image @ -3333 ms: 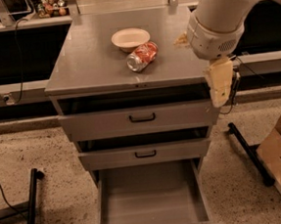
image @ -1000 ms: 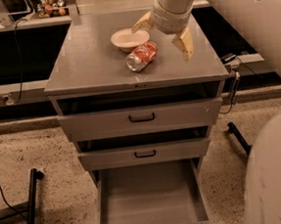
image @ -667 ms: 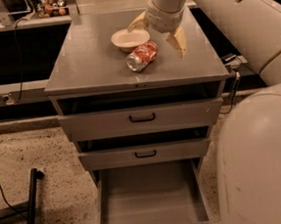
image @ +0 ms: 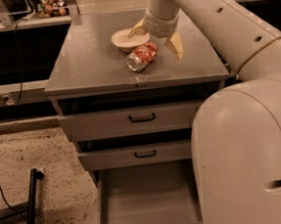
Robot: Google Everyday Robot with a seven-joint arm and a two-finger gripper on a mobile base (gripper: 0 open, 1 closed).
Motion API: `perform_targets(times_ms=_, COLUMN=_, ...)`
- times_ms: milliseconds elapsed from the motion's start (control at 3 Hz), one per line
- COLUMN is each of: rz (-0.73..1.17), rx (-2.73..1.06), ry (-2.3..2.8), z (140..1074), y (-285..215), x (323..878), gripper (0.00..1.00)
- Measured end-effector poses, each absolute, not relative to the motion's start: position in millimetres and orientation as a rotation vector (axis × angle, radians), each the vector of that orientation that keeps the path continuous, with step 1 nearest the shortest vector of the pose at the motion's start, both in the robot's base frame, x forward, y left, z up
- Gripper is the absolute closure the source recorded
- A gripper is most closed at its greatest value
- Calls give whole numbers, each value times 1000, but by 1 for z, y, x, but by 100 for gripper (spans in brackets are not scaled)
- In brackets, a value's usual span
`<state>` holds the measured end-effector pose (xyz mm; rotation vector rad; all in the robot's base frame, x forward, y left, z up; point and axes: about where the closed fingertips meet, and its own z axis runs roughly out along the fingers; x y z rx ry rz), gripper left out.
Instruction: Place coke can into bottom drawer
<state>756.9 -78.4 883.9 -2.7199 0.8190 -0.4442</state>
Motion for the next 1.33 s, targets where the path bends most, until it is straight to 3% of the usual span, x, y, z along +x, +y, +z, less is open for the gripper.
perform_targets(times_ms=333, rz=-434, rx=-2754, ry=813, z=867, y=-74, x=763, gripper=0)
perform_targets(times_ms=667, rz=-406, rx=-2786, ry=801, z=853, y=-69, x=763, gripper=13)
perform_targets(times_ms=1333, rz=-297, rx=-2797, ry=887, z=838, y=-69, x=759, gripper=55)
